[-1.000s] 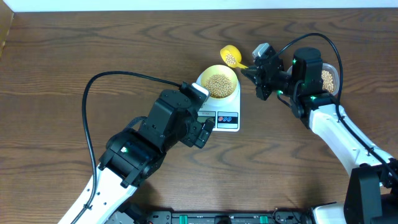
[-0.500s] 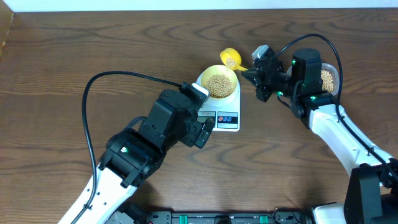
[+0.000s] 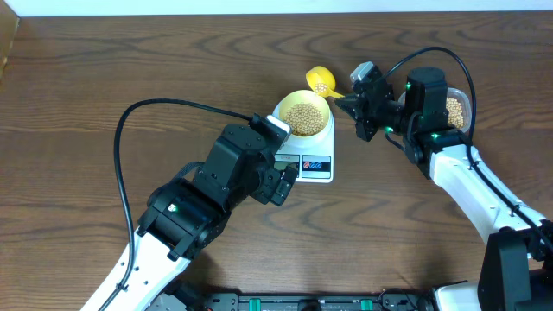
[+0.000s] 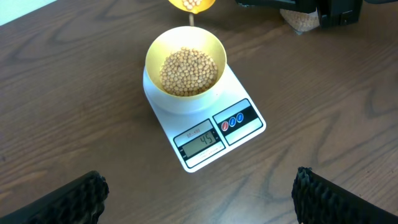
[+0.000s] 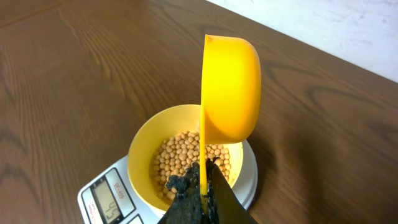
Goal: Scoop item into bowl and weigh 50g on scale
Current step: 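Hold the scoop tilted over the bowl and shake out a few beans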
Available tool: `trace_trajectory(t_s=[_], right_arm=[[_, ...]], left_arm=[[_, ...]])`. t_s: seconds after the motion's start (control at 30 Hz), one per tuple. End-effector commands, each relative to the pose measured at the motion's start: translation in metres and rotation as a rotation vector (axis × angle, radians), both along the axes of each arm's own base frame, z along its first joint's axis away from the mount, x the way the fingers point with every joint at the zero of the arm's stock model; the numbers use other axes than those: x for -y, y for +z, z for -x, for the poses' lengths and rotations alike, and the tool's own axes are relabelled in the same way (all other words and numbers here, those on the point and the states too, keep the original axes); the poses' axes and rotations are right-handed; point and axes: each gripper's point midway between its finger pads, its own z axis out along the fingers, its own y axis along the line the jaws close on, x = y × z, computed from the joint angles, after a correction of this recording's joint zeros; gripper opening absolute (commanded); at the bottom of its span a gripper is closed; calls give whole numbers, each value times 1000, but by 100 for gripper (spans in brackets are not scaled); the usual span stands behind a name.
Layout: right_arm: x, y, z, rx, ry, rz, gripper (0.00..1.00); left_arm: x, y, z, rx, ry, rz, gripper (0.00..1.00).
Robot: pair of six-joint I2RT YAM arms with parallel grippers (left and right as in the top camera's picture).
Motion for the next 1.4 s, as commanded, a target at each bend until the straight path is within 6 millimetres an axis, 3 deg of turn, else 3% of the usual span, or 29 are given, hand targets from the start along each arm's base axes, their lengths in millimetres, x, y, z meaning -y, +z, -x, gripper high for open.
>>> trace_trajectory(t_s=[0.0,0.9,1.07,1.37], right_arm=[[-2,-2,2,-48,-7,-34,1],[-2,-3,1,-53,-11,-37,1],[7,-7,-7,-20,-56,17,1],[7,-11,-1,-30,-24,30,1]], left_arm=[[0,-2,0,-4,-14,-10,97],[0,-2,0,-4,-14,-10,97],[0,-2,0,-4,-14,-10,97],[0,-2,0,-4,-14,-10,97]])
